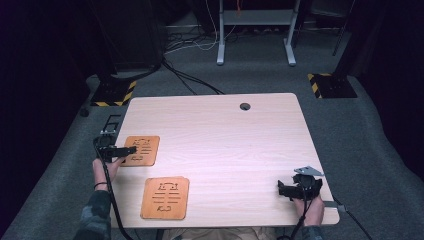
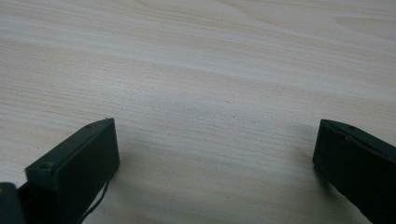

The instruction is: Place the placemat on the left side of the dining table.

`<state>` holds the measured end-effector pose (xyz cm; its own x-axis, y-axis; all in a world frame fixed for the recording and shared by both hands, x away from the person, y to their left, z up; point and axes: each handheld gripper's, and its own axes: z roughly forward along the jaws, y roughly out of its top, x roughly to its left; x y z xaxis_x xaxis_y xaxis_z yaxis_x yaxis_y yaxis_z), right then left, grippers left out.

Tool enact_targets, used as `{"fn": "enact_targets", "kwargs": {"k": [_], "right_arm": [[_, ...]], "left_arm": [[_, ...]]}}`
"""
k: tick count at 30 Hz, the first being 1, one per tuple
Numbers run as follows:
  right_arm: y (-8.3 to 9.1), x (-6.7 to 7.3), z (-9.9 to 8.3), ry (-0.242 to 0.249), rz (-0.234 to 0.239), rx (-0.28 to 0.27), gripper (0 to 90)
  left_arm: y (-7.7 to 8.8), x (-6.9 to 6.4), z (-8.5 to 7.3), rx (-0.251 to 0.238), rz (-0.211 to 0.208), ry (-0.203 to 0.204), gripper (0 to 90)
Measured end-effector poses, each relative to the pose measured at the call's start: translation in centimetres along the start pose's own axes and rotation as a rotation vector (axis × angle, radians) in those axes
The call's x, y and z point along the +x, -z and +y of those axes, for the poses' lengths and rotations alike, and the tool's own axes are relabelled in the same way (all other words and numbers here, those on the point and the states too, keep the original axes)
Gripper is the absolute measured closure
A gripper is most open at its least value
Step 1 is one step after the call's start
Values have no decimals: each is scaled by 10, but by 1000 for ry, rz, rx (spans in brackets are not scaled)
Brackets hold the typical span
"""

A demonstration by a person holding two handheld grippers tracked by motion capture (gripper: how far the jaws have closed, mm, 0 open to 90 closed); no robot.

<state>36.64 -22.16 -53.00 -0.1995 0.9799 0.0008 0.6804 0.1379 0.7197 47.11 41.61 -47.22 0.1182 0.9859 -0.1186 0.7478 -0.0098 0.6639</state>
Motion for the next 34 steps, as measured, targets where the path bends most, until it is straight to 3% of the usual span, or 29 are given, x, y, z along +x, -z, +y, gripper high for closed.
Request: {"fn": "enact_targets", "kwargs": {"k": [10,15,21,28,31,34], "right_arm": [[0,0,0,0,0,0,0],[0,0,0,0,0,0,0],[0,0,0,1,0,0,0],[0,0,0,1,-1,-1,0],[0,0,0,1,0,0,0],[0,0,0,1,0,0,0]], "left_arm": [[33,-6,-38,-65,9,-39,84],[40,-11,-61,-79,7,-46,83],[35,-13,-91,-82,7,-40,84],[26,-9,-108,-82,17,-24,83],[22,-11,-115,-104,45,-50,81],[20,-16,-115,-96,85,-78,79]]}}
